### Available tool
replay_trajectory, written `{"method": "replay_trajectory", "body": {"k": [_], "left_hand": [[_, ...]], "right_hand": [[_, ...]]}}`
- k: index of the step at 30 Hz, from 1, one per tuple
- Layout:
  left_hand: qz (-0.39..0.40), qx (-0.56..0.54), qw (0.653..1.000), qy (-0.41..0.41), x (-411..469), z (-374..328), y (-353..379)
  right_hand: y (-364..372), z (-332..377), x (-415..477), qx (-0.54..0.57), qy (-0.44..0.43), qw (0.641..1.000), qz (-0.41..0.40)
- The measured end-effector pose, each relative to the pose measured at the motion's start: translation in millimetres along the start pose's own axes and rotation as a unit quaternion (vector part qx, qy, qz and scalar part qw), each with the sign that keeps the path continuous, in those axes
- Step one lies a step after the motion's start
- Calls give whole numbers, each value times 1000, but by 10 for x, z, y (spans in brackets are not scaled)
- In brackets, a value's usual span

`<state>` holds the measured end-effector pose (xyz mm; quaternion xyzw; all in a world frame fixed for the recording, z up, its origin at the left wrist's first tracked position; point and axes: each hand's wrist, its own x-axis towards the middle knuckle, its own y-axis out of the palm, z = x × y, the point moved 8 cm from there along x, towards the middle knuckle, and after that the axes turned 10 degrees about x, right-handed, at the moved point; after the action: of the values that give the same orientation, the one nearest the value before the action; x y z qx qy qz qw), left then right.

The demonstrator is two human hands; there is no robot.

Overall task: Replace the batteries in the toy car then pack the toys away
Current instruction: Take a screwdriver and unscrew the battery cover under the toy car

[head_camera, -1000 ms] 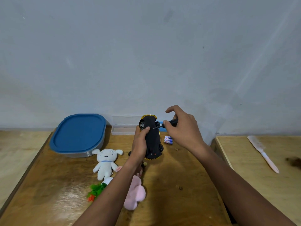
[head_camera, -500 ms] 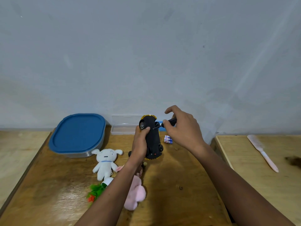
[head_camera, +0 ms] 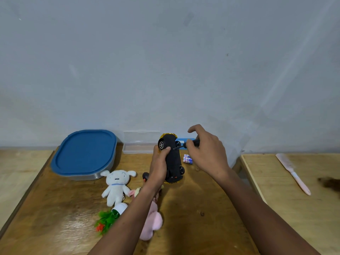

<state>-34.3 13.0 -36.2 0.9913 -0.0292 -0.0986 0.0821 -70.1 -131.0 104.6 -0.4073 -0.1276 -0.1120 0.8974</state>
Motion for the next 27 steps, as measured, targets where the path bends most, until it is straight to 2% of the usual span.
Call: {"method": "replay_trajectory", "body": {"k": [4, 10, 18, 24, 27], "left_hand": [[0, 10, 1000, 1, 1, 14, -1], [-3, 2, 1000, -2, -1, -3, 5], [1, 17, 1000, 8, -32, -13, -8], [0, 5, 1000, 6, -48, 8, 9], [1, 12, 1000, 3, -48, 23, 14]], "right_hand": [[-26, -45, -2, -24, 0, 1000, -3], [16, 4, 6, 64, -6, 997, 29], [-40, -6, 19, -52, -2, 999, 8], [1, -1, -2, 34, -11, 999, 31], [25, -8, -11, 18, -5, 999, 48]]}}
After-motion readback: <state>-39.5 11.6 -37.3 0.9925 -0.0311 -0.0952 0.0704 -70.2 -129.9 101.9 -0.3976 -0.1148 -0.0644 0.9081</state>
